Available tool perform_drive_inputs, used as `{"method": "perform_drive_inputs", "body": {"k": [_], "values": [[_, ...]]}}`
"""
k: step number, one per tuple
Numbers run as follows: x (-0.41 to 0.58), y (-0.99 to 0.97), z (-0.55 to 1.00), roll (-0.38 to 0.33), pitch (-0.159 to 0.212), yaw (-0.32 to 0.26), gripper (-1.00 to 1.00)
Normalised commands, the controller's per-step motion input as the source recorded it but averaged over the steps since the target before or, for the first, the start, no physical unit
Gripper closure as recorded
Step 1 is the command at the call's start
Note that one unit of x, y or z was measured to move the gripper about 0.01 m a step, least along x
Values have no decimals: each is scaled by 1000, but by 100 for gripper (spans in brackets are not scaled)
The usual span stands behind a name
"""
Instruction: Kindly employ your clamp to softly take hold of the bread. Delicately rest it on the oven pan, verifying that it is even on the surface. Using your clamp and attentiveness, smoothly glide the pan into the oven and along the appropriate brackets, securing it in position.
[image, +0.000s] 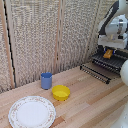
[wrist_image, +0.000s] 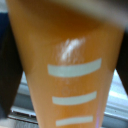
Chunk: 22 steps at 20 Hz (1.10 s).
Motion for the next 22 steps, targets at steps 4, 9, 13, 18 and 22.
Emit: {"method": "perform_drive_inputs", "body": {"k": [4, 9, 13, 18, 22], "values": [[-86, 0, 0, 0, -4, -4, -100], [-73, 247, 403, -105, -33, -60, -100], [-379, 546, 954, -97, -25, -29, -100], [-451, 632, 929, -30, 26, 30, -100], [-489, 634, 723, 6, 47, 32, -100]]}}
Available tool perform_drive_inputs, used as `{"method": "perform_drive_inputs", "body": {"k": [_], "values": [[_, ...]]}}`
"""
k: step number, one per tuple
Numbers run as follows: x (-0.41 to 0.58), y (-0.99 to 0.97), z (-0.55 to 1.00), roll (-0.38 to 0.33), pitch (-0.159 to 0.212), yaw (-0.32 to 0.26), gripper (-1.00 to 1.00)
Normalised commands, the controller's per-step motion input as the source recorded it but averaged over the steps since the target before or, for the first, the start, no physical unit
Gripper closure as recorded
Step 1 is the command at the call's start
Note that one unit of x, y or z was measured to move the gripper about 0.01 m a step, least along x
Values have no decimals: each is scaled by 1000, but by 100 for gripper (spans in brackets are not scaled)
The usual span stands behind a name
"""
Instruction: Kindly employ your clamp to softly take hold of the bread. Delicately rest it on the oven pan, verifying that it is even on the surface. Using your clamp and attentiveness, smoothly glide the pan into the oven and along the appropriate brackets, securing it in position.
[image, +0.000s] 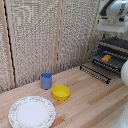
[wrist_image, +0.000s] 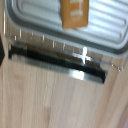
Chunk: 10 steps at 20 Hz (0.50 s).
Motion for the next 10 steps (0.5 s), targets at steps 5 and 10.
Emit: {"method": "perform_drive_inputs", "body": {"k": [5, 10], "values": [[-427, 258, 601, -152, 39, 162, -100], [-161, -46, 53, -273, 37, 244, -100]]}}
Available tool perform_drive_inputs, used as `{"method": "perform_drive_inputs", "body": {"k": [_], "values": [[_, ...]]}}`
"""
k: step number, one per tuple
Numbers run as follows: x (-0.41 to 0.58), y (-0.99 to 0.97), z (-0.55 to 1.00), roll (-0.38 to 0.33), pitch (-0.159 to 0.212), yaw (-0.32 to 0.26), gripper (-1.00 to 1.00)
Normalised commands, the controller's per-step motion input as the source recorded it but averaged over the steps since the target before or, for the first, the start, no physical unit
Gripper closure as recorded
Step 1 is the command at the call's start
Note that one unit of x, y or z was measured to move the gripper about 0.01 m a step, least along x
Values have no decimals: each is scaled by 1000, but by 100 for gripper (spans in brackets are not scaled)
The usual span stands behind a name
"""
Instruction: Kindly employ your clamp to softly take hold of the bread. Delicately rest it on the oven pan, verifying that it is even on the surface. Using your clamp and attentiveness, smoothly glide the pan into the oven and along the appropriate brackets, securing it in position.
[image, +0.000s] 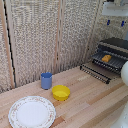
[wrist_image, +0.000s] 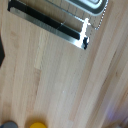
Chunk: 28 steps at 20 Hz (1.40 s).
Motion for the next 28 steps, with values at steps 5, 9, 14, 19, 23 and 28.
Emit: {"method": "perform_drive_inputs", "body": {"k": [5, 9, 14, 19, 23, 28], "values": [[-129, -30, 0, -286, 97, 238, -100], [-164, 0, -4, -313, 155, 219, -100], [-166, 0, -34, -324, 155, 216, -100], [-145, 0, -46, -319, 140, 223, -100], [-68, -21, -135, -321, 92, 237, -100], [-93, -5, -49, -299, 123, 238, -100]]}}
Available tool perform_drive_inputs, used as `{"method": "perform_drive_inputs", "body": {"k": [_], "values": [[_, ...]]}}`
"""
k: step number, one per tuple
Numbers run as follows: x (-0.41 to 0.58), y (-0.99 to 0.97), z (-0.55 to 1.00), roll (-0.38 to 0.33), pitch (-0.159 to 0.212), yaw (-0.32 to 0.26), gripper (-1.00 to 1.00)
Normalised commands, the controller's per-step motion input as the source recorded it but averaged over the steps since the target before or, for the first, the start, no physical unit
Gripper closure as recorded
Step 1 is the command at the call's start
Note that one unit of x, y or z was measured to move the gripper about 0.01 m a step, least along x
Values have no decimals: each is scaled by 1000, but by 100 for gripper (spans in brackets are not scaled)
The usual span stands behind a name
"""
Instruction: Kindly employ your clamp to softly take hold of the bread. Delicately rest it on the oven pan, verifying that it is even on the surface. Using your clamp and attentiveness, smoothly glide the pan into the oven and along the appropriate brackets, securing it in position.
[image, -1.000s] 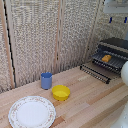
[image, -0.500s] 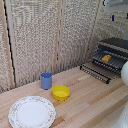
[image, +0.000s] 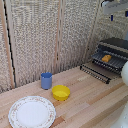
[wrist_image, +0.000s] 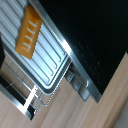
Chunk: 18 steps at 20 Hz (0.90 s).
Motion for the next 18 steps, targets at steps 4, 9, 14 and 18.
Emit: {"method": "perform_drive_inputs", "body": {"k": [4, 9, 14, 18], "values": [[-5, 75, 3, -264, 175, 196, -100], [0, 165, -13, -309, 210, 125, -100], [0, 145, -118, -361, 208, 98, -100], [0, 134, -158, -368, 191, 103, -100]]}}
